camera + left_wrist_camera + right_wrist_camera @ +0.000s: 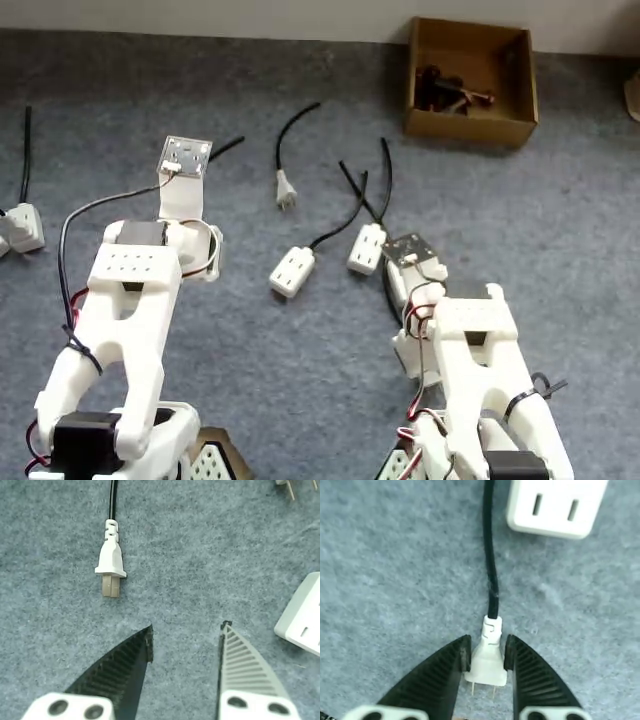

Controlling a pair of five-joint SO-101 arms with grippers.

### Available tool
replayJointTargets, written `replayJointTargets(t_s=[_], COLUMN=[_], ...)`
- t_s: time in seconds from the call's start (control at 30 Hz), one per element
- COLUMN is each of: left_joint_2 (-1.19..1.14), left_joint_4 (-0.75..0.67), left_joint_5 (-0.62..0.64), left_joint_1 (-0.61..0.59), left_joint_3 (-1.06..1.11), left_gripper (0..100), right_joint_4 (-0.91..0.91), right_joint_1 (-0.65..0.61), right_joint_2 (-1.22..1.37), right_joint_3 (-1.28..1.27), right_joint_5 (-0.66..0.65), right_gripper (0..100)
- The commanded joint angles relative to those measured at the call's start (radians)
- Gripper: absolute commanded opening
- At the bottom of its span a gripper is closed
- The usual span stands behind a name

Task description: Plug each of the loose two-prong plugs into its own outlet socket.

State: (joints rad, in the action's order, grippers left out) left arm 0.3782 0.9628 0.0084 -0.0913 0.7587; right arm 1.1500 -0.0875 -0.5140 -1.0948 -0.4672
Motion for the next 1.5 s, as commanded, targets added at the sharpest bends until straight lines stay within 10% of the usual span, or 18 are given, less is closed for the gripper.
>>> replayJointTargets(t_s=[0.0,1.47], left_joint_2=[0.039,0.039], left_joint_4=[-0.014,-0.014], left_joint_5=[0.006,0.006], left_joint_1=[-0.012,-0.012], left_joint_3=[-0.004,-0.004], left_gripper=[21,21], right_joint_4=[-0.008,-0.081], right_joint_1=[0.013,0.012], right_joint_2=[0.002,0.229], right_joint_3=[0.010,0.050], right_joint_5=[-0.006,0.038], right_gripper=[12.0,5.0])
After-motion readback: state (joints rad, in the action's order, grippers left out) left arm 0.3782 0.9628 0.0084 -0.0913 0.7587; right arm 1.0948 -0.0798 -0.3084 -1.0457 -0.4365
